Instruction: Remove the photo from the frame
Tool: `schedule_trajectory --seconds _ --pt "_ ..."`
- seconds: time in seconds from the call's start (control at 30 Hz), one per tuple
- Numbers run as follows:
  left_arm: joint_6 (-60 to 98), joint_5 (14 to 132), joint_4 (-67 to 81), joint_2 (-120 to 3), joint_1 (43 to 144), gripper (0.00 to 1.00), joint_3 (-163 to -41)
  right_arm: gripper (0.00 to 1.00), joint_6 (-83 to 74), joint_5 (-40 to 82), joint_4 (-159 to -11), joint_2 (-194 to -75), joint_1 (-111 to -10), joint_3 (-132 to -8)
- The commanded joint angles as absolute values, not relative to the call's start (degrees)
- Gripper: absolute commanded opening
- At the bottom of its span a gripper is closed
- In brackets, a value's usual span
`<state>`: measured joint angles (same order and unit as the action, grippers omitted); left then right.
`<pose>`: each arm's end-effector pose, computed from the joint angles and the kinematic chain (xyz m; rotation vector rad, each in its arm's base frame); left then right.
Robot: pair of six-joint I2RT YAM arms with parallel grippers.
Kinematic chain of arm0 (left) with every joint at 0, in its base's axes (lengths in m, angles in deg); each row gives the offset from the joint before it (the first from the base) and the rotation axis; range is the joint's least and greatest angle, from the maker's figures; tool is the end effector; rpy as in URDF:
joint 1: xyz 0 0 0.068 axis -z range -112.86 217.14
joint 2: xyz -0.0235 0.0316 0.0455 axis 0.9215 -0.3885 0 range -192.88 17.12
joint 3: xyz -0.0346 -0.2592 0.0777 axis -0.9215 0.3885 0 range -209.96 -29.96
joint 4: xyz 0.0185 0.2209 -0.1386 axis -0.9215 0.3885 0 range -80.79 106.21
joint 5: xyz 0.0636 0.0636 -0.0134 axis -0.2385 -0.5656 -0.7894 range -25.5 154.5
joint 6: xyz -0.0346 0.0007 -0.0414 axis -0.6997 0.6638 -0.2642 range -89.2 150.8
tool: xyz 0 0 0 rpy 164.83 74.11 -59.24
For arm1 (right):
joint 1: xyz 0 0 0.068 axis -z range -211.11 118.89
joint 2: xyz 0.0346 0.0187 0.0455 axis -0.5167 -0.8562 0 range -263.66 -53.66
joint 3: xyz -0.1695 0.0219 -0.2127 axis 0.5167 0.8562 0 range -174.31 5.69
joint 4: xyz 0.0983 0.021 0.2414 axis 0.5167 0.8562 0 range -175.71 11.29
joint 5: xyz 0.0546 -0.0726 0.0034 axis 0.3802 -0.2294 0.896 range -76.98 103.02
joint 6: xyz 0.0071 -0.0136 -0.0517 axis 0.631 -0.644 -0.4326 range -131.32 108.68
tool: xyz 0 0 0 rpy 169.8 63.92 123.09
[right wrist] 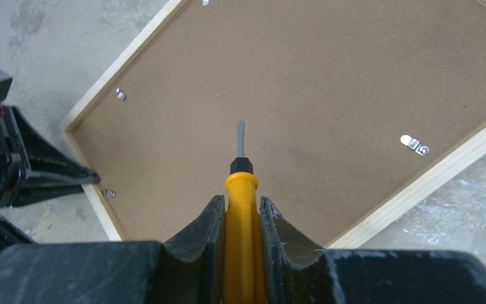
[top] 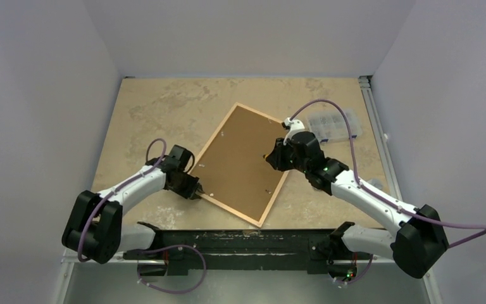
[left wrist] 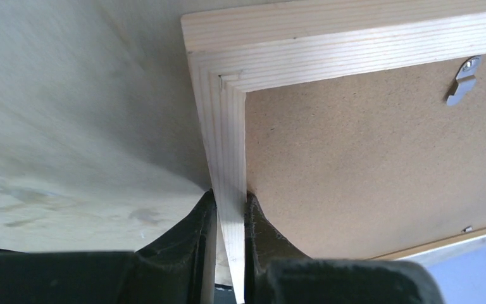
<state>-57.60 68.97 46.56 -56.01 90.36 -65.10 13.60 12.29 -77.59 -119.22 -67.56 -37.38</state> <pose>0.1837 -0.0818 0.1566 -1.6231 2.5672 -0.3899 0.2049 0.1507 0.2597 -0.2099 2.1584 0.6192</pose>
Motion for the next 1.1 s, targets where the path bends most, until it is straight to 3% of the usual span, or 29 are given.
schedule_trajectory --seconds 0.0,0.3,0.7,1.07 --pt "-40.3 64.7 52.7 -58.7 83.5 0.00 -68.1 0.00 11.7 12.9 -80.3 -120.2 -70.5 -37.2" --pt "-9.3 61.2 60.2 -72.0 79.3 0.00 -84.9 0.00 10.3 12.9 -82.7 -125.5 -79.9 -38.1" --pt "-3.6 59.1 55.5 -72.4 78.6 0.00 -83.4 0.00 8.8 6.6 -85.1 -142.7 -94.3 -51.9" --pt "-5.7 60.4 60.9 -76.0 76.4 0.00 -87.3 0.00 6.8 2.8 -82.9 -151.7 -99.1 -63.1"
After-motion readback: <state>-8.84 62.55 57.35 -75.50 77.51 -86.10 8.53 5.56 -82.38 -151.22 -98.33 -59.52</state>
